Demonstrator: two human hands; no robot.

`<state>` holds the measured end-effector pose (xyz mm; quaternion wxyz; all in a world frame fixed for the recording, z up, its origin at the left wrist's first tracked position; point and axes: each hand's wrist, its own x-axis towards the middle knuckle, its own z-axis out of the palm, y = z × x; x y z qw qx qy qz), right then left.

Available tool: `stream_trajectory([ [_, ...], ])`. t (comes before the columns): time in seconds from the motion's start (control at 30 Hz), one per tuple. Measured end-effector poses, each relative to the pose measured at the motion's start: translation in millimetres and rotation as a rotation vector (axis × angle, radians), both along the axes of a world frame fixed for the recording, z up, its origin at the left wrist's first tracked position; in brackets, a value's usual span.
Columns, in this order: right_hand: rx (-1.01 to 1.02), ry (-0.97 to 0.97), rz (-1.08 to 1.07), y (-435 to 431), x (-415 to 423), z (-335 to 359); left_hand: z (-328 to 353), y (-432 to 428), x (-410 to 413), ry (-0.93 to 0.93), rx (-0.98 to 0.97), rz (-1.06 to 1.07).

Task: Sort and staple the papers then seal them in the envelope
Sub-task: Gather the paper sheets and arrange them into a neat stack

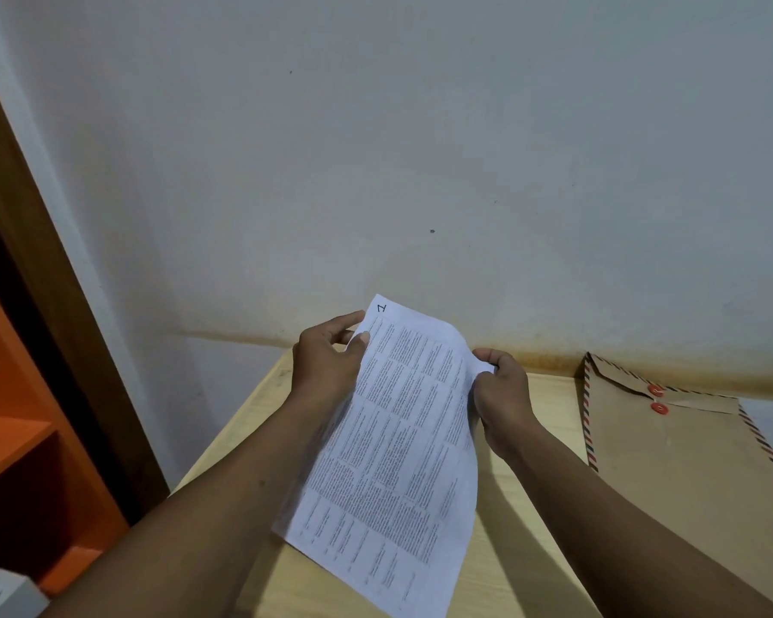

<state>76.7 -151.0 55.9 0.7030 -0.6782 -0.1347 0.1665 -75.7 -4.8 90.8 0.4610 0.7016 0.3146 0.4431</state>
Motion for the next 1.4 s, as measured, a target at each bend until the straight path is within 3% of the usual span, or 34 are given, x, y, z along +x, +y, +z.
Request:
stream_trajectory([
  [0.23,-0.033,-0.064,-0.087,-3,2,5,6,1,0,0.035,0.085,0.098],
  [0.77,-0.031,-0.091,-0.151,-4,7,3,8,4,-6,0.073,-0.035,-0.068],
  [1.03,-0.053,-0.115,-0.137,-3,5,-3,10,0,-6,0.093,0.007,-0.012],
  [1.23,-0.112,-0.116,-0.02,-16,11,-7,14,2,-8,0.145,-0.001,-0.074],
  [1.4,-0.225,-0.318,0.134,-29,18,-5,13,7,-11,0.202,-0.021,-0.19],
])
